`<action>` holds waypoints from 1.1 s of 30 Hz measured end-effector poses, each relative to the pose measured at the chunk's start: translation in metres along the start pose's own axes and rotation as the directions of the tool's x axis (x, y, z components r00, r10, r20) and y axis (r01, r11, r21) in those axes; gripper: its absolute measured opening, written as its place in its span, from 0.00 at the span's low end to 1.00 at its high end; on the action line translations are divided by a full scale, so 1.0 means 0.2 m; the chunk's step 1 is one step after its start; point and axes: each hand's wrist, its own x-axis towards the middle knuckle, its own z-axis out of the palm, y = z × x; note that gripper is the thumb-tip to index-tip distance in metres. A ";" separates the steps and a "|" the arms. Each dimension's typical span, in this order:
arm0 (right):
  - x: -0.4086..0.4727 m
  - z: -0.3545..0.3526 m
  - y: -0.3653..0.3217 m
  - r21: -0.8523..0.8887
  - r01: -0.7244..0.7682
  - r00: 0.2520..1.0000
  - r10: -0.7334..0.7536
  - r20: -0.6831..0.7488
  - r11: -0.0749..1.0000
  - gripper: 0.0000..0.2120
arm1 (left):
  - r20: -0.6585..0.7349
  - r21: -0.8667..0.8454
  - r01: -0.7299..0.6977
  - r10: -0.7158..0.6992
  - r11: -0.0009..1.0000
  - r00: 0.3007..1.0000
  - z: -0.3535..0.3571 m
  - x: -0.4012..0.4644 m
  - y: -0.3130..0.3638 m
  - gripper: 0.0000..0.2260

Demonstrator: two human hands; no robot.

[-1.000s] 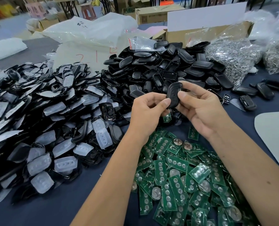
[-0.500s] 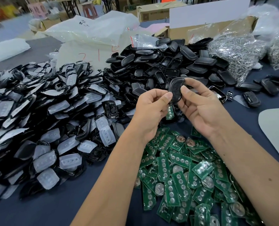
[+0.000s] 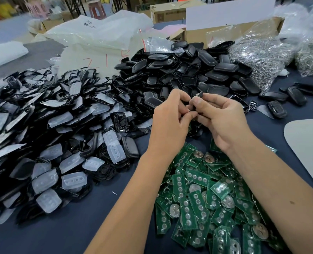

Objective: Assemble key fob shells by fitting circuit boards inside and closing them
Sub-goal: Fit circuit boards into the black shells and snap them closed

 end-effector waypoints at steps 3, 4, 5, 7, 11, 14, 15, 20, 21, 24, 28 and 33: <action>0.02 -0.03 -0.02 0.048 -0.022 1.000 0.022 0.005 0.999 0.14 | 0.038 0.242 0.044 -0.055 0.969 0.998 -0.01 -0.01 -0.03 0.09; 0.02 -0.04 -0.02 0.069 -0.027 1.000 0.026 0.011 0.997 0.13 | 0.052 0.346 0.088 -0.113 0.934 0.992 -0.01 -0.02 -0.05 0.12; 0.03 -0.05 -0.03 0.090 -0.031 0.999 0.029 0.019 0.995 0.13 | 0.067 0.413 0.128 -0.170 0.902 0.983 -0.01 -0.03 -0.06 0.14; 0.04 -0.07 -0.03 0.112 -0.042 0.998 0.037 0.045 0.993 0.12 | 0.093 0.412 0.179 -0.237 0.893 0.967 -0.01 -0.03 -0.07 0.17; 0.05 -0.10 -0.03 0.097 -0.091 0.988 0.078 0.136 0.991 0.11 | 0.084 0.222 0.228 -0.252 0.948 0.964 -0.02 -0.02 -0.06 0.13; 0.05 -0.12 -0.04 0.109 -0.122 0.974 0.098 0.206 0.986 0.14 | -0.007 0.130 0.267 -0.268 0.955 0.963 -0.01 -0.03 -0.06 0.09; 0.05 -0.12 -0.04 0.121 -0.127 0.969 0.097 0.228 0.984 0.16 | -0.039 0.117 0.271 -0.268 0.955 0.963 -0.02 -0.02 -0.06 0.08; 0.05 -0.12 -0.05 0.086 -0.124 0.947 0.092 0.309 0.989 0.17 | 0.007 -0.335 0.435 -0.460 0.836 0.888 -0.04 0.01 -0.08 0.13; 0.05 -0.11 -0.04 0.076 -0.122 0.944 0.092 0.316 0.990 0.17 | 0.052 -0.412 0.476 -0.502 0.777 0.863 -0.04 0.01 -0.08 0.12; 0.04 -0.10 -0.02 0.041 -0.115 0.948 0.097 0.303 0.992 0.17 | 0.167 -0.503 0.542 -0.540 0.673 0.825 -0.04 0.01 -0.08 0.05; 0.05 -0.09 -0.02 0.029 -0.108 0.953 0.095 0.289 0.994 0.17 | 0.195 -0.513 0.549 -0.532 0.661 0.824 -0.05 0.02 -0.08 0.08; 0.05 -0.09 -0.01 0.033 -0.096 0.957 0.083 0.279 0.995 0.18 | 0.207 -0.479 0.556 -0.528 0.679 0.824 -0.05 0.02 -0.10 0.08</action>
